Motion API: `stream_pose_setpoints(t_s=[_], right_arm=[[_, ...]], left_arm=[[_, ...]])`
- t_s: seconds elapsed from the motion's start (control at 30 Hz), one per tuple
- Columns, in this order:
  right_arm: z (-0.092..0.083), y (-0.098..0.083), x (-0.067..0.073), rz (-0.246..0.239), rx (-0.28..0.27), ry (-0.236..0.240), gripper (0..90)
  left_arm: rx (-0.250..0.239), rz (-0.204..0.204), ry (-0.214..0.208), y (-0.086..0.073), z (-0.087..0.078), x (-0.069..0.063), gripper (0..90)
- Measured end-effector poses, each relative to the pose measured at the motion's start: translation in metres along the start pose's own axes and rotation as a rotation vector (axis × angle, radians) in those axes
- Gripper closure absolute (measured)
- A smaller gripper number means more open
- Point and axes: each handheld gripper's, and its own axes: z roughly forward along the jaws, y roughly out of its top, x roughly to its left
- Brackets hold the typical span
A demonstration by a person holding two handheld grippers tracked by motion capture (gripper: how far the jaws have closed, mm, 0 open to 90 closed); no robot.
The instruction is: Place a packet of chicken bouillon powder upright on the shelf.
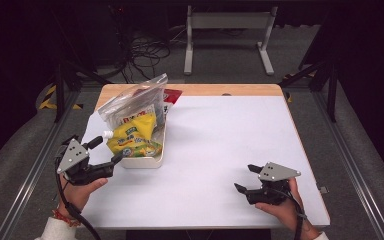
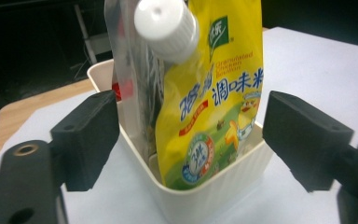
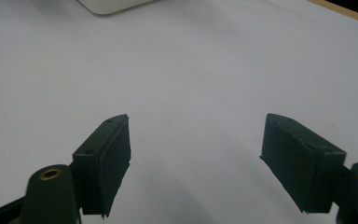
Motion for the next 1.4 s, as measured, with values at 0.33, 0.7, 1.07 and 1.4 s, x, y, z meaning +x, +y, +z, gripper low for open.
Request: stream_pose_setpoints(t_s=[0.33, 0.7, 1.07, 1.4], right_arm=[[-0.002, 0.001, -0.001, -0.002, -0.003, -0.009, 22.0], [-0.001, 0.003, -0.002, -0.008, -0.011, -0.010, 20.7], [-0.004, 0.004, -0.003, -0.018, -0.014, -0.027, 20.6], [-0.007, 0.004, -0.003, -0.027, -0.014, -0.038, 20.6]], left_arm=[[0.005, -0.009, -0.015, -0.007, -0.007, -0.009, 8.0], [0.013, 0.000, -0.051, -0.019, -0.013, -0.026, 8.5], [0.031, 0.011, -0.105, -0.024, -0.008, -0.042, 9.2], [0.067, 0.050, -0.160, -0.026, 0.004, -0.058, 9.2]])
